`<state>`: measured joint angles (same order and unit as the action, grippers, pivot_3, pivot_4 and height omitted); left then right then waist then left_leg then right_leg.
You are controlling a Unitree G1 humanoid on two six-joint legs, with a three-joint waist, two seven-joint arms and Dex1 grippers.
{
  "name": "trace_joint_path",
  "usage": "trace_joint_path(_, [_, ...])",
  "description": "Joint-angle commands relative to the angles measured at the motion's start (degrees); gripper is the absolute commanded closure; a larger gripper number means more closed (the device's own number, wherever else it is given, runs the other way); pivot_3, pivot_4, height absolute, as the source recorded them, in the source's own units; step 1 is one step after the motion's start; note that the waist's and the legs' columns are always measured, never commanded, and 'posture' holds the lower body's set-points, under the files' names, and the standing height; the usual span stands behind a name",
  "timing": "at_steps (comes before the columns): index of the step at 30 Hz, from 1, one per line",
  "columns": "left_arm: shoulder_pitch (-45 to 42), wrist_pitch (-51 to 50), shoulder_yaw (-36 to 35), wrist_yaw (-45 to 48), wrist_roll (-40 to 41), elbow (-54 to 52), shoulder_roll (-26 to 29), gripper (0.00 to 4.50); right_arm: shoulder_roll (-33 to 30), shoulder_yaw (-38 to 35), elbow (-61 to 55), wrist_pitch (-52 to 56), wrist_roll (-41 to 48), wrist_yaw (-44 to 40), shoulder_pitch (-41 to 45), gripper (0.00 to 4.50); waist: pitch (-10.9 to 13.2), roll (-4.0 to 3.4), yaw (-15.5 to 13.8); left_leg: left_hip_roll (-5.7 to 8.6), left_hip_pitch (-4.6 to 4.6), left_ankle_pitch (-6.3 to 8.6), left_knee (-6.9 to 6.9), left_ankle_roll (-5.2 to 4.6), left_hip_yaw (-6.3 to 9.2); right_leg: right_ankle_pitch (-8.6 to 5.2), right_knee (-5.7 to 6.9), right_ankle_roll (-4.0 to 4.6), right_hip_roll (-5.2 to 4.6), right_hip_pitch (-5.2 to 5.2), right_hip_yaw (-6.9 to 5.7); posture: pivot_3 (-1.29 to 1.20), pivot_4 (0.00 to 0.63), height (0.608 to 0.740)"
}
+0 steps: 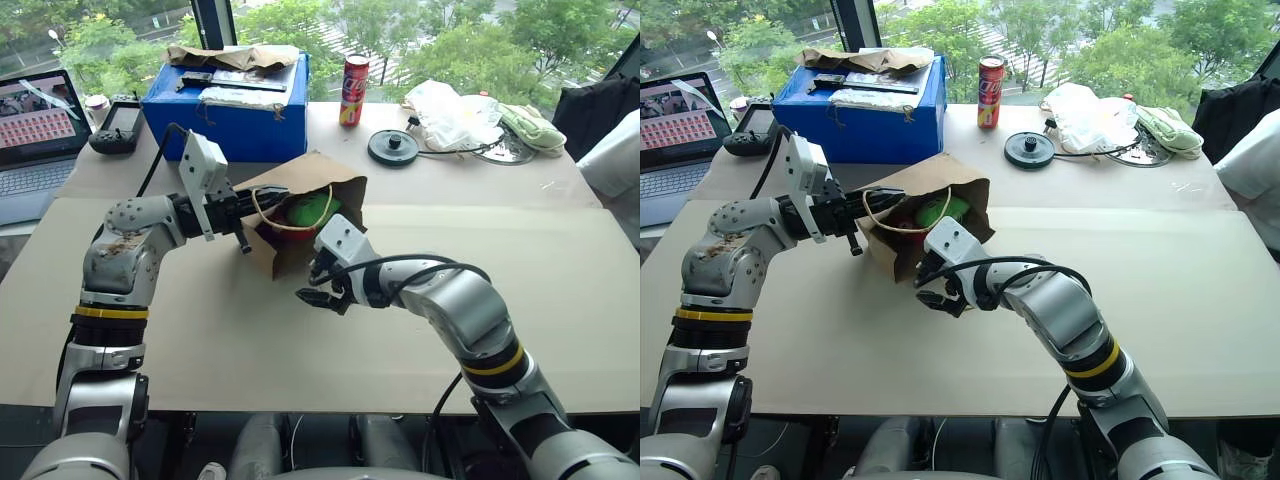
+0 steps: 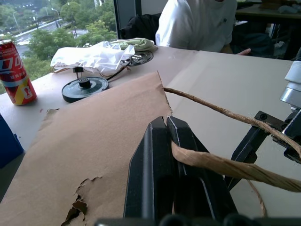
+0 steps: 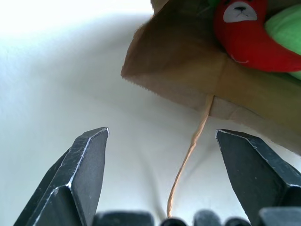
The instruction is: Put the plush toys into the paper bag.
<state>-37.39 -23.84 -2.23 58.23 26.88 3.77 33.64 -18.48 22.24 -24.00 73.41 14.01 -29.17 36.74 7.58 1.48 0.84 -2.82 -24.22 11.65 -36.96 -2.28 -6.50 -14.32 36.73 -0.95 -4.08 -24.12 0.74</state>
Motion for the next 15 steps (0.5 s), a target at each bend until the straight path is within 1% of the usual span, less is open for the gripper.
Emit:
trace_joint_path(1, [-0.48, 1.04, -0.9, 0.05, 0.06, -1.42, 0.3, 4.5, 1.19, 0.09, 2.94, -3.1, -1.68, 2.8, -0.25, 0.45, 0.0, 0.0, -0.01, 0.0, 0.0, 0.0, 0.0, 0.0, 0.0, 0.0, 0.01, 0.0, 0.0, 0.0, 0.01, 0.0, 0.15, 0.739])
trace_joint_path(4, [-0.56, 1.09, -0.94, 0.09, 0.04, -1.35, 0.37, 4.5, 2.64, 0.23, 5.55, -4.82, -2.07, 3.75, -0.47, 0.45, 0.0, 0.0, -0.01, 0.0, -0.02, 0.0, 0.02, 0.0, 0.01, 0.0, 0.02, 0.0, 0.01, -0.01, 0.0, 0.0, 0.15, 0.739])
trace_joint_path(7, [-0.61, 1.07, -0.94, 0.1, 0.02, -1.37, 0.43, 4.5, 3.56, 0.47, 7.18, -6.2, -2.3, 4.28, -0.59, 1.16, 0.0, 0.0, 0.04, -0.01, -0.05, 0.0, 0.04, 0.0, 0.01, 0.0, 0.03, 0.0, 0.01, -0.02, -0.01, 0.0, 0.15, 0.739])
trace_joint_path(8, [-0.65, 1.08, -0.96, 0.11, 0.02, -1.33, 0.45, 4.5, 3.79, 0.47, 7.43, -6.48, -2.29, 4.35, -0.56, 1.43, 0.0, 0.0, 0.04, 0.0, -0.06, 0.01, 0.04, -0.01, 0.01, 0.0, 0.03, 0.0, 0.01, -0.02, 0.0, 0.0, 0.15, 0.739])
trace_joint_path(10, [-0.69, 1.09, -0.99, 0.09, 0.01, -1.28, 0.46, 4.5, 4.23, 0.71, 7.81, -7.09, -2.32, 4.46, -0.53, 2.22, 0.0, 0.0, 0.02, 0.0, -0.06, 0.01, 0.04, -0.01, 0.01, 0.0, 0.03, 0.0, 0.01, -0.02, 0.0, 0.0, 0.15, 0.739])
trace_joint_path(12, [-0.73, 1.11, -0.99, 0.08, -0.01, -1.25, 0.46, 4.5, 4.41, 0.79, 8.03, -7.42, -2.32, 4.58, -0.51, 2.83, 0.0, 0.0, 0.01, 0.0, -0.06, 0.01, 0.04, -0.01, 0.01, 0.0, 0.02, 0.0, 0.01, -0.02, 0.0, 0.0, 0.15, 0.739])
trace_joint_path(15, [-0.77, 1.12, -0.99, 0.08, -0.01, -1.21, 0.45, 4.5, 4.64, 0.62, 8.2, -7.84, -2.37, 4.79, -0.59, 3.96, 0.0, 0.0, 0.01, -0.01, -0.05, 0.01, 0.03, -0.01, 0.01, 0.0, 0.02, 0.0, 0.01, -0.02, 0.0, 0.0, 0.15, 0.739])
